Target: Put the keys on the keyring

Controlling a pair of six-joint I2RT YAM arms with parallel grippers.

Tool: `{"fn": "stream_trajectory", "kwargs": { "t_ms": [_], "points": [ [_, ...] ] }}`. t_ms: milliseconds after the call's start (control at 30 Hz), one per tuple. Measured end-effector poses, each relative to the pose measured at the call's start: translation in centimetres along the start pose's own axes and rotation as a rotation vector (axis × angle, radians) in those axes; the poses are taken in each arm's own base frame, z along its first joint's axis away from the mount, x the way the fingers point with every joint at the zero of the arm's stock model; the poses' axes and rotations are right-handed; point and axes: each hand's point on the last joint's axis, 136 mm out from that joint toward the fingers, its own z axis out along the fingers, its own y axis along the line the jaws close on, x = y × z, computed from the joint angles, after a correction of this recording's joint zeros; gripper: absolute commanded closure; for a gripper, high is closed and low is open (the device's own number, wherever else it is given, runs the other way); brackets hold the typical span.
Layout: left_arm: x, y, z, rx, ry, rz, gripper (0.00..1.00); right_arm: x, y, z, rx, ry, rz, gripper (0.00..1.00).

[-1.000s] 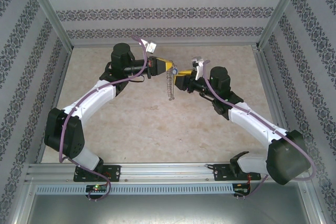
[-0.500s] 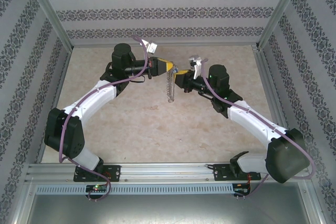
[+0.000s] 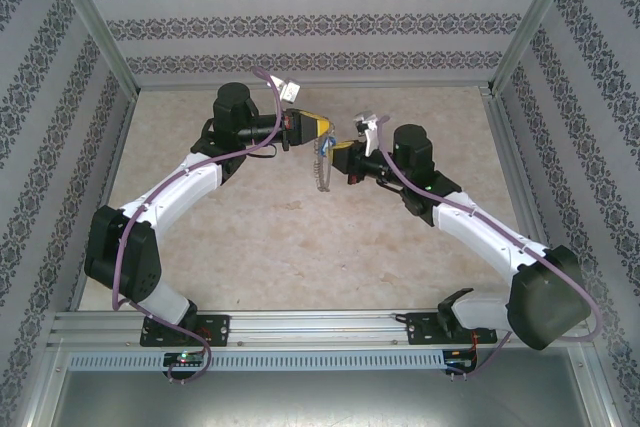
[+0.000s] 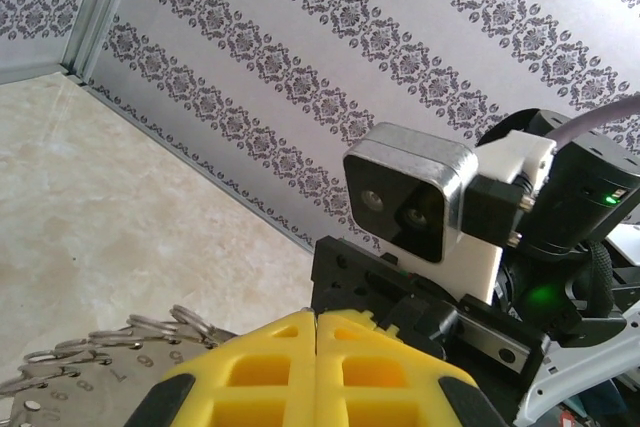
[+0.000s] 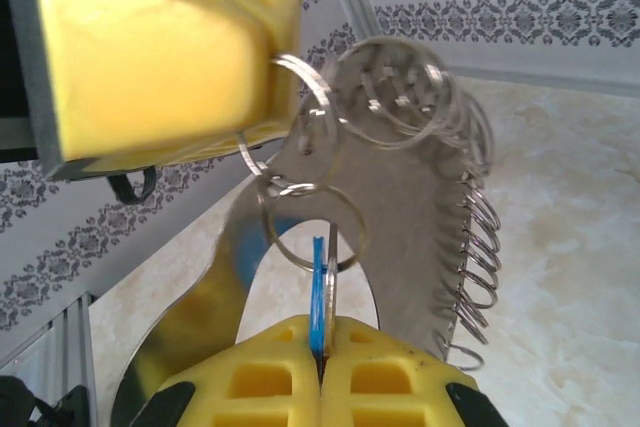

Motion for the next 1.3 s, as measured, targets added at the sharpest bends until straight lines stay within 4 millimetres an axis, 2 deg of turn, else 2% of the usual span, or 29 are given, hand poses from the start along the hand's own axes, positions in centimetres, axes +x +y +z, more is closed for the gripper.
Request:
{"fn": "stream_trajectory", "kwargs": {
  "t_ms": [233,400,433,533,600,667,833,933,1067,1167,1300],
  "points": [
    [0.0,0.0,0.0,0.002,-0.001,-0.005,1.00,-0.3,1.4,0.4,-0.027,0.015,-0.030,1.00],
    [-0.1,-0.1,0.0,0.003,-0.005,-0.004,1.00,-0.3,1.2,0.8,-0.024,0.024,-0.024,1.00],
    [-0.1,-0.1,0.0,0.003,-0.005,-0.004,1.00,-0.2,1.2,0.8,-0.023,0.025,-0.023,0.96],
    [-0.1,-0.1,0.0,0.003,-0.005,-0.006,1.00,-0.3,1.2,0.8,-0.024,0.025,-0.024,0.68],
    [-0.1,-0.1,0.0,0.003,-0.005,-0.007,1.00,-0.3,1.2,0.8,-0.024,0.024,-0.024,0.60],
    [-0.3,-0.2,0.0,0.005,-0.010,-0.003,1.00,-0.4,0.9,0.3,-0.019,0.016,-0.010,0.57],
    [-0.7,-0.4,0.0,0.013,-0.023,0.011,1.00,-0.6,0.3,-3.2,0.005,-0.037,0.031,0.56],
    [-0.7,-0.4,0.0,0.016,-0.028,0.018,1.00,-1.4,1.0,-4.2,-0.008,-0.074,0.032,0.56],
    [-0.3,-0.2,0.0,0.014,-0.024,0.012,1.00,-2.8,1.5,-4.7,-0.027,-0.130,0.048,0.56],
    [-0.2,-0.2,0.0,0.014,-0.023,0.008,1.00,-4.1,1.0,-5.0,-0.029,-0.181,0.082,0.56],
    [-0.1,-0.1,0.0,0.012,-0.021,0.005,1.00,-4.9,0.4,-4.5,-0.043,-0.215,0.139,0.56]
  ]
}}
